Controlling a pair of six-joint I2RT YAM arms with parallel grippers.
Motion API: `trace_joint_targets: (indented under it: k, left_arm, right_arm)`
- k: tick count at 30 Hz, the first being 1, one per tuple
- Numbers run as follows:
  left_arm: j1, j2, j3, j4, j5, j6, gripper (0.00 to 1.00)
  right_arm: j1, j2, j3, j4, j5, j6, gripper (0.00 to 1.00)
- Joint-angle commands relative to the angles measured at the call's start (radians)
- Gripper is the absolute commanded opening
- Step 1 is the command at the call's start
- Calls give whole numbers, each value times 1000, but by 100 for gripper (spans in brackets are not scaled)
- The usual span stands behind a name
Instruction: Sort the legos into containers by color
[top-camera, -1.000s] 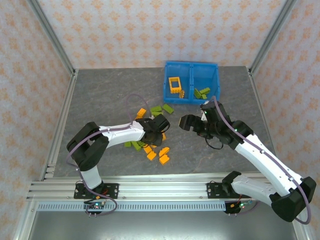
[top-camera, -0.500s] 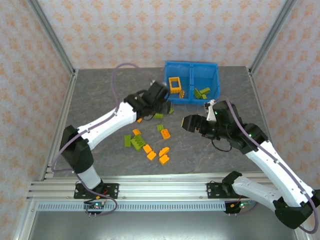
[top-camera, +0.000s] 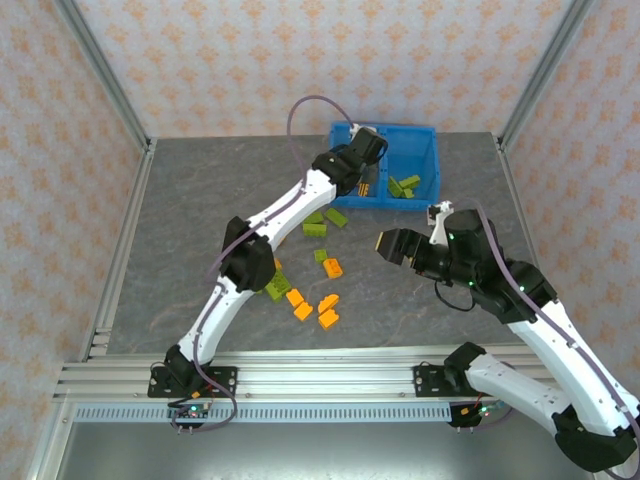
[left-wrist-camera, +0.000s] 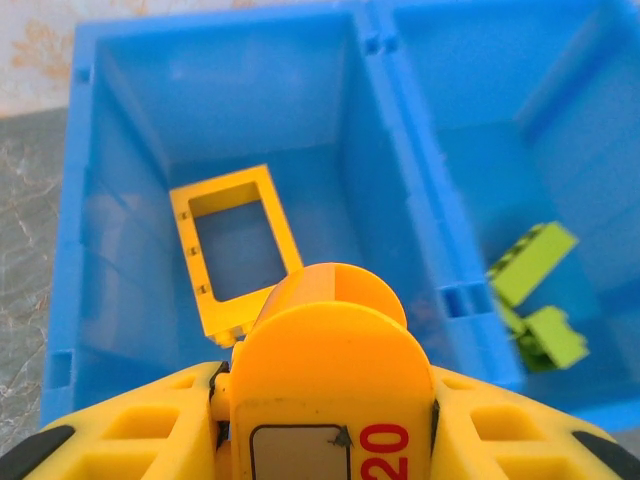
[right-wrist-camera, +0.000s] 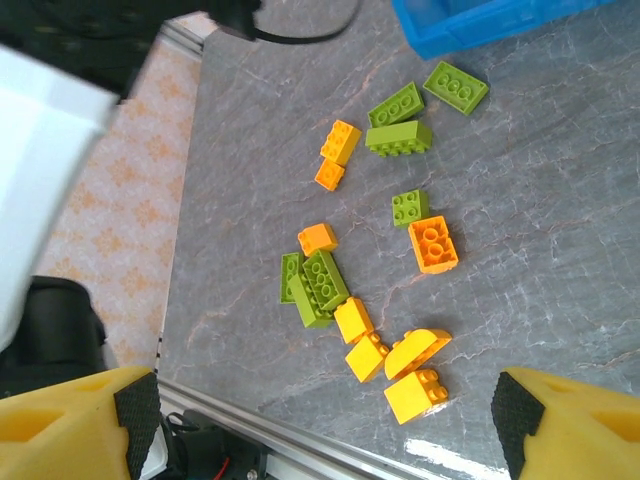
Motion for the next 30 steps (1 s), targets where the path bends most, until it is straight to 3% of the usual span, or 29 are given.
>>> trace_joint_targets:
  k: [1,7,11,16,21,26,30]
  left_arm:
    - [30,-5,38,-25,-53,-12,34]
    - [31,44,63,-5,70,16,42]
    - [31,27,62,-21,75,0,60]
    - [29,-69,55,-37,106,-12,62]
    - [28,-273,-51,-15,129,-11,62]
    - [28,-614,-353,48,191,67,63]
    - [28,-914,-677,75,229,206,65]
  right_arm:
    - [6,5,-6,-3,23,2,87]
    - [6,32,-1,2,17,-6,87]
    - [6,36,0,7,15,-7,87]
    - [6,37,-5,1,30,-23,87]
    - [6,61,-25,5,36,-55,87]
    - [13,150,-48,-1,20,-102,85]
    - [87,288,-25,28,26,-147,85]
